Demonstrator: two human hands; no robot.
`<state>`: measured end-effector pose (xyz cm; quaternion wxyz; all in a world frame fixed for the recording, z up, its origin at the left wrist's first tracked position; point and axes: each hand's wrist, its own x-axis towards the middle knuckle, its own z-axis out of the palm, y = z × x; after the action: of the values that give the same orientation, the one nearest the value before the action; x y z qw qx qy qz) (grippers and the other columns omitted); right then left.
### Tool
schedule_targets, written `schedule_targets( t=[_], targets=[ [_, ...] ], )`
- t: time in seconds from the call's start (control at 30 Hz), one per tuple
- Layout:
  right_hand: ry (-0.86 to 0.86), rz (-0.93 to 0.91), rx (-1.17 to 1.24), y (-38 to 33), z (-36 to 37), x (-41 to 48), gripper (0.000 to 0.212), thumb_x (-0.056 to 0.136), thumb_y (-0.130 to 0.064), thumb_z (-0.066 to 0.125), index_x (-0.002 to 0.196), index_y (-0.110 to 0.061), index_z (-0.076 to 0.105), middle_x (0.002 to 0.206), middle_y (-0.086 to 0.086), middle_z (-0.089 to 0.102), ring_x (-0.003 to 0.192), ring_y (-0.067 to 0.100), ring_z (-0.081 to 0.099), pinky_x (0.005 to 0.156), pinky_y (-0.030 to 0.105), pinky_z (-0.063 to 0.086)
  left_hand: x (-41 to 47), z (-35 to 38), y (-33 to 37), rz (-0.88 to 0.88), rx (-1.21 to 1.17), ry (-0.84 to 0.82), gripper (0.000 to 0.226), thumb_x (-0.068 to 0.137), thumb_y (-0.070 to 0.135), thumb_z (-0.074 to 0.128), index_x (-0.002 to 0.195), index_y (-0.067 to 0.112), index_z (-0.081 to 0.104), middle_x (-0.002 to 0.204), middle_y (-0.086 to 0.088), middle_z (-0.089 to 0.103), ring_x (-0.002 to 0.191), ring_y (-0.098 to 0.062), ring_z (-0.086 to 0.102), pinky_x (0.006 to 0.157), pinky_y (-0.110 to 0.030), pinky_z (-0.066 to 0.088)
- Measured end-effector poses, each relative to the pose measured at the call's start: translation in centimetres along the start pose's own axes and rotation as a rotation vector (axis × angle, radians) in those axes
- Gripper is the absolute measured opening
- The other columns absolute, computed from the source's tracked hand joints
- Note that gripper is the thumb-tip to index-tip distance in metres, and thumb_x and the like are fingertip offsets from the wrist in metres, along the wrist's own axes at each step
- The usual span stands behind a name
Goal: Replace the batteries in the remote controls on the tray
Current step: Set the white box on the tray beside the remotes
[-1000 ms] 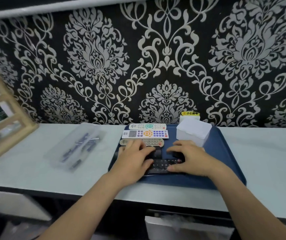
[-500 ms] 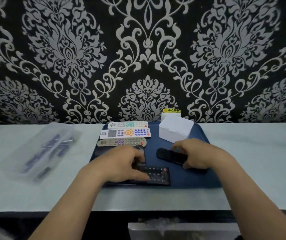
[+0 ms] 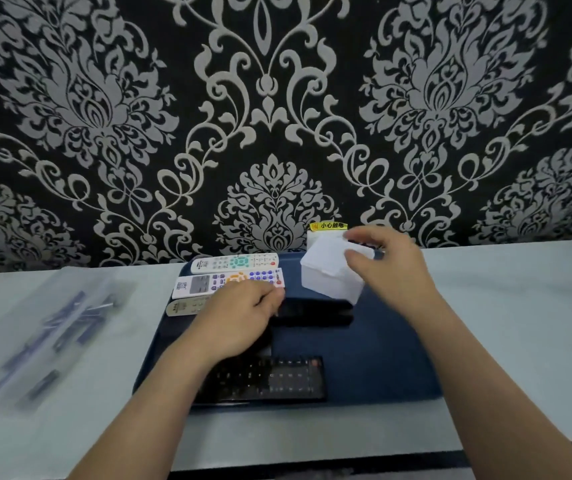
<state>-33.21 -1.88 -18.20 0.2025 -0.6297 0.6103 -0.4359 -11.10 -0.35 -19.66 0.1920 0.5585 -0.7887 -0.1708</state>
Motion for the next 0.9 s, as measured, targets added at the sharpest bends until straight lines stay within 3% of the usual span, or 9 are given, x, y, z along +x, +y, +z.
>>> schedule_targets(
  t=[0.1,0.17,0.33,0.43,0.57,0.63,0.73,0.8,0.9],
  targets=[
    [-0.198,0.111,-0.382,1.3,0.6,1.2,0.095,0.073,-0.042,0.079,0.15,-0.042,0.023,0.156,0.003,0.022,0.143,0.029,0.017,0.11,0.053,0.029,0.1,0.5,-0.1,-0.062,0.035,-0.033,0.044,0.098,0.041,0.043,0.061,0.018,0.047,0.064,0.002,0.056,0.074,-0.023,0.056,0.071,-0.034,0.046],
    [-0.312,0.15,-0.422,2.2,1.8,1.1,0.105,0.07,-0.046,0.081,0.151,-0.045,0.014,0.16,0.003,0.009,0.145,0.033,0.012,0.112,0.056,0.028,0.2,0.6,-0.2,-0.07,0.039,-0.034,0.043,0.095,0.042,0.046,0.059,0.021,0.049,0.064,0.002,0.058,0.075,-0.021,0.058,0.074,-0.035,0.049],
    [-0.188,0.036,-0.244,2.8,3.6,1.1,0.069,0.074,-0.039,0.08,0.137,-0.035,0.052,0.134,0.003,0.038,0.121,0.021,0.044,0.104,0.033,0.039,0.4,0.7,-0.1,-0.057,0.133,-0.032,0.039,0.087,0.036,0.053,0.051,0.02,0.052,0.052,0.008,0.052,0.064,-0.012,0.053,0.062,-0.029,0.044],
    [-0.192,0.055,0.091,1.2,3.0,0.8,0.045,0.076,-0.028,0.08,0.12,-0.032,0.067,0.116,-0.002,0.054,0.103,0.011,0.052,0.089,0.02,0.042,0.8,0.8,0.1,-0.027,0.142,0.037,0.029,0.084,0.035,0.056,0.063,0.016,0.061,0.066,0.006,0.058,0.071,-0.013,0.055,0.069,-0.031,0.047],
    [-0.373,0.19,0.649,-0.3,2.2,0.5,0.039,0.075,-0.023,0.07,0.113,-0.025,0.065,0.107,0.0,0.067,0.092,0.015,0.061,0.069,0.024,0.049,1.0,0.3,1.3,-0.14,-0.43,0.343,0.027,0.073,0.048,0.07,0.078,0.027,0.053,0.088,0.006,0.062,0.08,-0.01,0.058,0.074,-0.032,0.049],
    [-0.416,0.245,0.838,-0.4,2.1,0.5,0.047,0.069,-0.023,0.062,0.117,-0.021,0.064,0.106,0.003,0.067,0.093,0.018,0.062,0.068,0.028,0.05,0.7,0.1,1.7,-0.227,-0.792,0.239,0.048,0.063,0.054,0.074,0.09,0.027,0.045,0.102,0.001,0.066,0.086,-0.014,0.064,0.077,-0.042,0.055],
    [-0.425,0.209,0.838,-0.4,2.1,0.4,0.048,0.069,-0.02,0.06,0.117,-0.016,0.063,0.105,0.004,0.068,0.095,0.019,0.062,0.073,0.03,0.049,0.2,-0.1,2.1,-0.244,-1.243,0.092,0.069,0.063,0.051,0.081,0.118,0.03,0.046,0.12,-0.004,0.062,0.104,-0.023,0.067,0.076,-0.04,0.058],
    [-0.417,0.197,0.83,-0.5,2.4,0.2,0.045,0.071,-0.021,0.062,0.115,-0.015,0.065,0.104,0.005,0.069,0.094,0.018,0.063,0.076,0.031,0.049,0.2,0.1,2.4,-0.239,-1.219,0.12,0.08,0.064,0.053,0.081,0.132,0.038,0.04,0.119,-0.004,0.061,0.104,-0.022,0.067,0.074,-0.036,0.057],
    [-0.373,0.213,0.806,-0.7,2.7,-0.1,0.031,0.079,-0.025,0.073,0.108,-0.015,0.07,0.108,0.013,0.071,0.098,0.021,0.064,0.084,0.036,0.049,0.7,1.0,2.7,-0.225,-1.12,0.164,0.072,0.07,0.044,0.076,0.134,0.039,0.043,0.115,-0.004,0.064,0.096,-0.017,0.069,0.07,-0.03,0.056]
  ],
)
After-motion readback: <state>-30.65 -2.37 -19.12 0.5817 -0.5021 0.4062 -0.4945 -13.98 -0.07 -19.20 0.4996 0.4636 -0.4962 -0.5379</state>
